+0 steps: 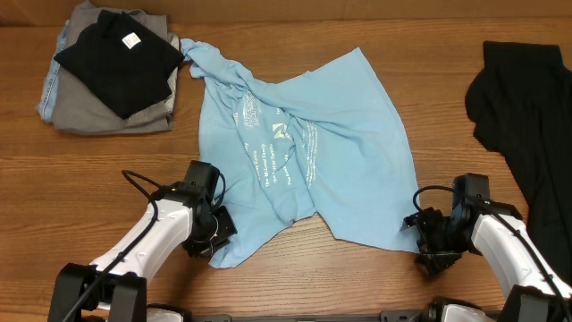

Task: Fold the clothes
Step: 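Lower the right gripper to the T-shirt's lower-right hem and grasp it, then lift the hem with both grippers and flip the T-shirt upward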

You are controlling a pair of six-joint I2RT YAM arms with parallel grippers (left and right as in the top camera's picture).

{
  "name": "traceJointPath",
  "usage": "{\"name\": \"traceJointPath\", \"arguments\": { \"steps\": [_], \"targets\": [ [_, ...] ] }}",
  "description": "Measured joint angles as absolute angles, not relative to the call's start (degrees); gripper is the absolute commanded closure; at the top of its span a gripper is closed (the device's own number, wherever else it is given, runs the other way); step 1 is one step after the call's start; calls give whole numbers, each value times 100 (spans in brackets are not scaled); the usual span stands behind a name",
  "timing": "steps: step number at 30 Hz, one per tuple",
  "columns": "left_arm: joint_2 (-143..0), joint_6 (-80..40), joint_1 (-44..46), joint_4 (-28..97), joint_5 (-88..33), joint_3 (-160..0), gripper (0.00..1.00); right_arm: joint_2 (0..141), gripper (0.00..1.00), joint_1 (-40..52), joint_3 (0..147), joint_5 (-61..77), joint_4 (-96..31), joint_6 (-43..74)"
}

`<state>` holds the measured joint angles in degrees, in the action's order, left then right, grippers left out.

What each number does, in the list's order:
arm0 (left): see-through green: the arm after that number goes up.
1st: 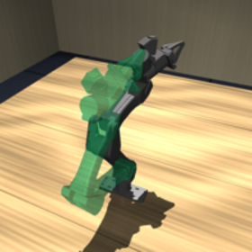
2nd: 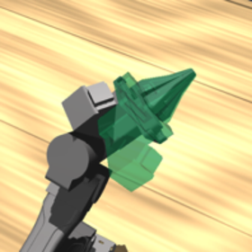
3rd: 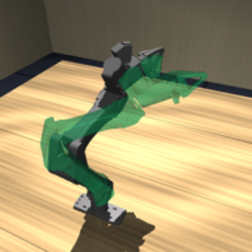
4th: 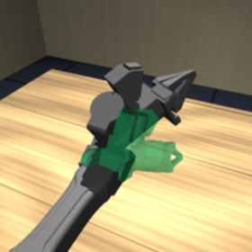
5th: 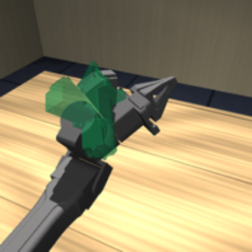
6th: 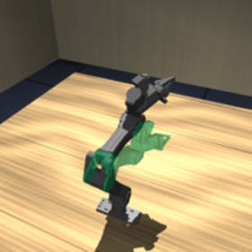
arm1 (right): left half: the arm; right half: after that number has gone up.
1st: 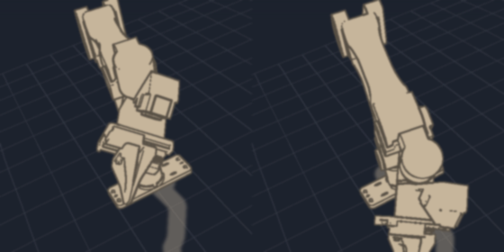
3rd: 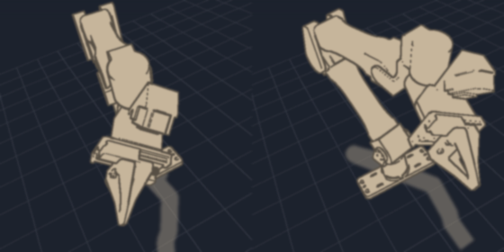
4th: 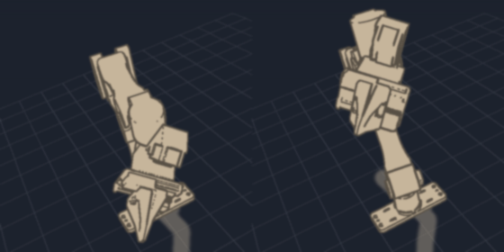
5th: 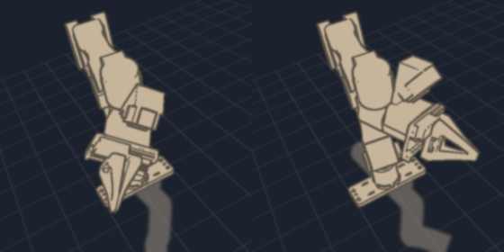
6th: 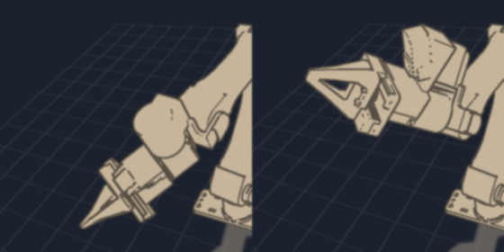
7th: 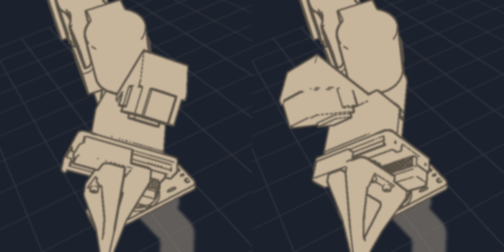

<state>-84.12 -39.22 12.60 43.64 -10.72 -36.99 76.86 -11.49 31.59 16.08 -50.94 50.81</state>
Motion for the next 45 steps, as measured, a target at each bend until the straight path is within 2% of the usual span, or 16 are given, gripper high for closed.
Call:
{"name": "traceJointPath", "arguments": {
  "steps": [3,5,8,12,13,14,16,21,23,31,34,40,45],
  "targets": [
    [-8412,-3922,1260,4364,-1072,-3699,95,7762,24,-1125,3194,1603,-5092,5105],
    [-8409,-3922,1260,4364,-1072,-3699,95,7835,34,-1050,3229,1579,-5098,5129],
    [-8412,-3920,1260,4364,-1072,-3699,95,7918,44,-891,3262,1614,-5052,5188],
    [-8412,-3922,1260,4364,-1072,-3699,96,7946,45,-687,3269,1673,-4945,5273],
    [-8412,-3922,1260,4364,-1072,-3699,95,7946,49,-655,3271,1675,-4930,5280],
    [-8412,-3920,1260,4366,-1074,-3699,96,7946,59,-633,3273,1686,-4915,5271],
    [-8412,-3920,1260,4366,-1072,-3699,96,7959,68,-615,3267,1719,-4869,5256],
    [-8412,-3920,1260,4368,-1074,-3699,96,7979,68,-596,3267,1708,-4849,5382],
    [-8409,-3920,1260,4368,-1074,-3699,96,7979,95,-596,3267,1708,-4847,5395],
    [-8412,-3704,1260,4431,-1096,-3706,96,8005,96,-580,3291,1581,-4823,5415],
    [-8440,-3601,1260,4803,-1122,-3756,96,8049,96,-580,3483,1223,-4960,5413],
    [-8364,-3339,1278,6106,-932,-4995,96,8042,96,-580,5129,333,-6534,5395],
    [-7730,-3256,1455,6733,-464,-6276,96,7926,96,-580,7179,-242,-7835,5273]
  ]
}}
